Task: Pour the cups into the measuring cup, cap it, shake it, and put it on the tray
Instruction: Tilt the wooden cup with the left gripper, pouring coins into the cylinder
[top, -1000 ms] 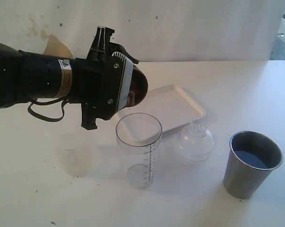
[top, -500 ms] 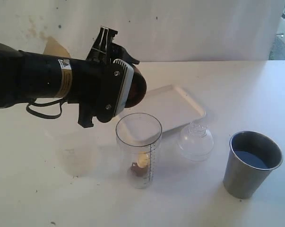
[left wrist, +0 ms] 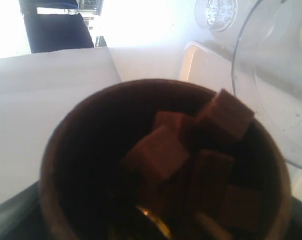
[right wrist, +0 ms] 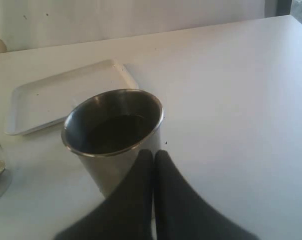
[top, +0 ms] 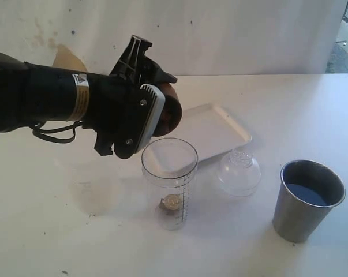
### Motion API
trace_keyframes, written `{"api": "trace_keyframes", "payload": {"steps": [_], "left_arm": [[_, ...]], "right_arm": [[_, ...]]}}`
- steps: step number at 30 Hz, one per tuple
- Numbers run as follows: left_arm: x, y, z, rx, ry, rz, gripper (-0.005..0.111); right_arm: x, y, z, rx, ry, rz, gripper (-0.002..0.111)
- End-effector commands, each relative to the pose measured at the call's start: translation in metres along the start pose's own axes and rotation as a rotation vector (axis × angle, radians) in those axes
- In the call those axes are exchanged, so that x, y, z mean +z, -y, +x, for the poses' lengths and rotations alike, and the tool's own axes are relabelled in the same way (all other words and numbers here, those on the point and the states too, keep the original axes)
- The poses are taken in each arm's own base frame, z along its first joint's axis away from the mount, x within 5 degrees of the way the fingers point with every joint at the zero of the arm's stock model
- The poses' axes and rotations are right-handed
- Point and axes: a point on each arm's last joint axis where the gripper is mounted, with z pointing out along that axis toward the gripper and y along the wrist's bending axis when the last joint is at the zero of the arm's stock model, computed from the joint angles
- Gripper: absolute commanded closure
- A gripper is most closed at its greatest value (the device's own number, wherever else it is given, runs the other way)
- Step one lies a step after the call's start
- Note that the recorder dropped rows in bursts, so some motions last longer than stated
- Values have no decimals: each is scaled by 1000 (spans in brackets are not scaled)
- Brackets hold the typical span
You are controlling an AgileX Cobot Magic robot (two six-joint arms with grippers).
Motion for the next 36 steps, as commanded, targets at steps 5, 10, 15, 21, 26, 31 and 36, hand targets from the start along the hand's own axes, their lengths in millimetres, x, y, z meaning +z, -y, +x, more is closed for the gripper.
{"api": "trace_keyframes", "payload": {"steps": [5,10,15,21,26,31,36], "left_arm": [[3,1,-1,20,11,2,107],[3,1,1,89,-7,4,107],[4,0,-5,102,8,4,107],[6,0,-10,121,-51,11,107],[6,0,-8,122,-83,15,107],[6,0,-8,143,-83,16,107],[7,-1,-15,199,-93,19,107]], "right_arm": [[0,0,2,0,0,-3,108],[0,0,2,0,0,-3,108],[0,0,2,0,0,-3,108],[0,0,2,0,0,-3,108],[0,0,2,0,0,-3,108],[0,0,2,0,0,-3,108],[0,0,2,0,0,-3,108]]}}
